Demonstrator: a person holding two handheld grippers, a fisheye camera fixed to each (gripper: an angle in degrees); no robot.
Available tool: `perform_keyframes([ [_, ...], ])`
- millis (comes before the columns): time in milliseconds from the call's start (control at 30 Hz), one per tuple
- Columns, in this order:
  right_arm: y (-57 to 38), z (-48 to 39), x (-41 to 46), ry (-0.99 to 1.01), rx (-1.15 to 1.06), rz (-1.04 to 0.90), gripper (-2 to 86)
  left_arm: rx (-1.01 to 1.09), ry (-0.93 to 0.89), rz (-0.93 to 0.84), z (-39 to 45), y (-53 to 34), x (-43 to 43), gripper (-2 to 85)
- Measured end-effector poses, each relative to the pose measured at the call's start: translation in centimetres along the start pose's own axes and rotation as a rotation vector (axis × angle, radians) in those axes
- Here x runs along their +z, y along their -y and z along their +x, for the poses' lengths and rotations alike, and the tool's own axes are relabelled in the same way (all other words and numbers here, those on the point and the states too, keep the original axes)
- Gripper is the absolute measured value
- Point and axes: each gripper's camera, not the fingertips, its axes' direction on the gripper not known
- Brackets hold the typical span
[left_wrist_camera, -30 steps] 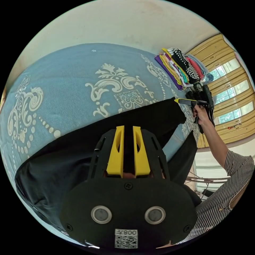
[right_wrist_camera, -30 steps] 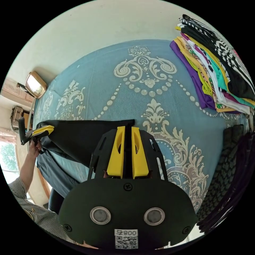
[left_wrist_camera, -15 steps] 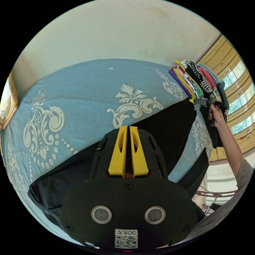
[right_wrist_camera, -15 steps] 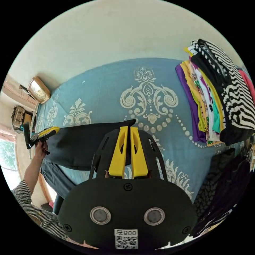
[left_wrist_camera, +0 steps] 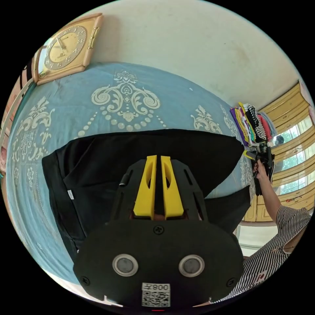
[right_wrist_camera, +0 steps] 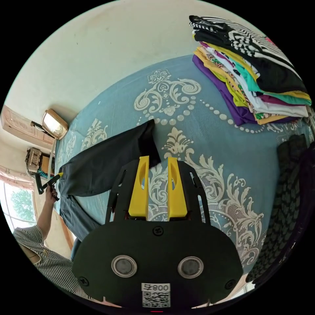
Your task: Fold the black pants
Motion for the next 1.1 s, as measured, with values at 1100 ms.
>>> perform_keyframes([
  [1100,-5.3,7.5,2.5,0.067,0.111,0.169,0.0,0.215,-0.076,-0.009,18.6,-7.4,-5.3,2.4],
])
